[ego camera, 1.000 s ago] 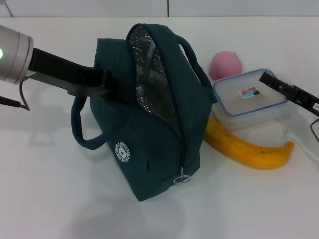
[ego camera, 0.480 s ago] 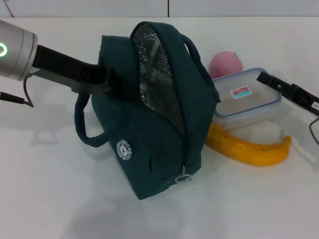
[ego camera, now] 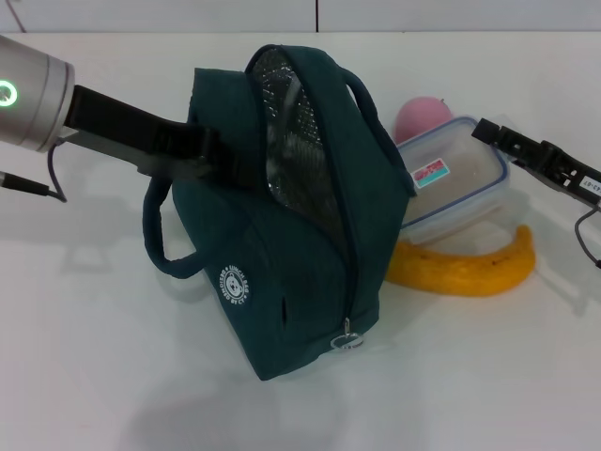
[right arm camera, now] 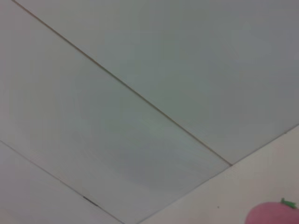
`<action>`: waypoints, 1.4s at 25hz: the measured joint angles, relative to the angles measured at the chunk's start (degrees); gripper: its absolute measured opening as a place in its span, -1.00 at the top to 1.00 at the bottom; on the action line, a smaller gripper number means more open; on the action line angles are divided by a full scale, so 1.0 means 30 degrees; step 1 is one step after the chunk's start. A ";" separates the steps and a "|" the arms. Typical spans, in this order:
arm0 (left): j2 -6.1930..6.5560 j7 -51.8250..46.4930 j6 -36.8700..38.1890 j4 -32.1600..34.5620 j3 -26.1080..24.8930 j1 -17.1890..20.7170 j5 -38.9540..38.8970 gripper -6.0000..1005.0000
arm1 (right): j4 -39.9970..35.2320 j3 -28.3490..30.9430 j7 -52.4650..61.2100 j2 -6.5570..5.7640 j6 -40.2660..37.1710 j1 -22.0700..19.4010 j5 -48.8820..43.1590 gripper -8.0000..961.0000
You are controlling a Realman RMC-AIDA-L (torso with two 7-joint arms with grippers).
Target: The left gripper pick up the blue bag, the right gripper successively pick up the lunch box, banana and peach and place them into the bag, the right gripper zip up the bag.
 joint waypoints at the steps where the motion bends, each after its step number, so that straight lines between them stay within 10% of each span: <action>1: -0.0001 0.0006 0.0000 -0.0008 -0.0001 -0.0004 0.0001 0.91 | 0.0001 -0.0007 0.0082 0.0012 -0.0078 0.0026 0.0001 -0.15; 35: -0.0022 0.0586 0.0000 -0.0695 -0.0106 0.0182 -0.0194 0.91 | 0.0000 -0.0240 0.3317 0.0052 -0.0690 -0.0213 0.0299 0.59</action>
